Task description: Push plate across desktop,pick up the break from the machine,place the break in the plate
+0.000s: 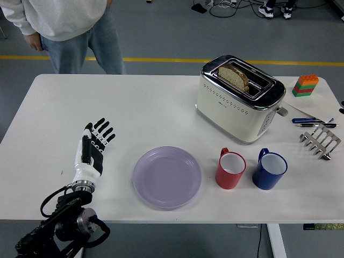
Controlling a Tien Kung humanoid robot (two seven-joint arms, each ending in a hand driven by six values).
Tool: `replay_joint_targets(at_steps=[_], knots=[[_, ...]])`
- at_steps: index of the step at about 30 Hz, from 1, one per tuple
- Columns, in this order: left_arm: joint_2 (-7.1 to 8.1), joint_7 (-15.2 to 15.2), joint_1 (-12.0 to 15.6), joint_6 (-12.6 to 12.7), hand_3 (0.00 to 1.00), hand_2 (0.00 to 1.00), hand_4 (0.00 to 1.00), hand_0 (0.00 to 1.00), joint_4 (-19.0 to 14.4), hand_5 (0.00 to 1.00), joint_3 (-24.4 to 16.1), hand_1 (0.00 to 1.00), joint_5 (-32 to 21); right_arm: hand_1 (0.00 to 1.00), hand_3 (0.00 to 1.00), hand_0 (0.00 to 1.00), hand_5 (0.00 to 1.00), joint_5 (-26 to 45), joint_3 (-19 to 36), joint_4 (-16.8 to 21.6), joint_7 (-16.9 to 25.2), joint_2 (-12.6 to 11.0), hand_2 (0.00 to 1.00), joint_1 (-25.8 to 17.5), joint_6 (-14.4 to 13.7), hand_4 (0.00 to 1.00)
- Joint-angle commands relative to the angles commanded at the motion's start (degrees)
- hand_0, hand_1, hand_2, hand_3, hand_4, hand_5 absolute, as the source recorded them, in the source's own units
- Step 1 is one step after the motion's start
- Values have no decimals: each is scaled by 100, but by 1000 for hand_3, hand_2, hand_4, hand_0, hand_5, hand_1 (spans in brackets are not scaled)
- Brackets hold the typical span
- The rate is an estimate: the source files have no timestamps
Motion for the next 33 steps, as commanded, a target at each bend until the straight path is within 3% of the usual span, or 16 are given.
replay_joint_targets(at_steps=[4, 5, 8, 10, 11, 16, 17, 18, 22, 23, 25, 33], knots=[[62, 80, 302, 43, 731, 770, 462, 718, -392, 998, -219, 739, -73, 678, 628, 721, 296, -926, -310, -146, -84, -303, 668, 430, -212, 525], [68, 86, 365, 50, 699, 752, 463, 713, -503, 998, -257, 729, -74, 750, 744, 794, 195, -1187, -404, -180, -120, -361, 754, 544, -237, 705], [80, 98, 511, 94, 699, 752, 463, 713, -791, 998, -343, 729, -30, 750, 744, 794, 195, -1877, -669, -324, -261, -478, 754, 860, -291, 705], [89, 95, 563, 132, 699, 752, 463, 713, -923, 998, -374, 729, -9, 750, 744, 794, 195, -2338, -803, -409, -378, -511, 754, 1031, -271, 705], [94, 92, 586, 158, 681, 745, 451, 713, -986, 998, -387, 722, -3, 792, 834, 847, 207, -2561, -890, -456, -456, -525, 824, 1132, -254, 771], [155, 159, 716, 237, 681, 745, 451, 713, -1274, 998, -418, 722, 110, 792, 834, 847, 207, -3790, -1512, -732, -835, -482, 824, 1760, -142, 771], [160, 164, 730, 246, 673, 739, 455, 713, -1296, 998, -417, 720, 121, 814, 883, 884, 220, -3976, -1589, -753, -862, -468, 854, 1842, -128, 847], [166, 165, 749, 256, 673, 739, 455, 713, -1323, 998, -414, 720, 135, 814, 883, 884, 220, -4156, -1679, -777, -913, -443, 854, 1941, -81, 847], [166, 153, 789, 293, 673, 739, 455, 713, -1378, 998, -413, 720, 164, 814, 883, 884, 220, -4378, -1945, -811, -1055, -346, 854, 2289, 56, 847], [165, 142, 793, 304, 671, 733, 457, 714, -1385, 998, -416, 714, 159, 847, 947, 925, 248, -4414, -2013, -808, -1101, -296, 901, 2398, 117, 897], [167, 130, 795, 312, 671, 733, 457, 714, -1395, 998, -419, 714, 153, 847, 947, 925, 248, -4441, -2083, -802, -1154, -240, 901, 2517, 193, 897], [167, 107, 794, 338, 667, 732, 453, 717, -1408, 998, -450, 713, 132, 883, 969, 953, 269, -4251, -2534, -790, -1432, 187, 923, 3054, 444, 920]])
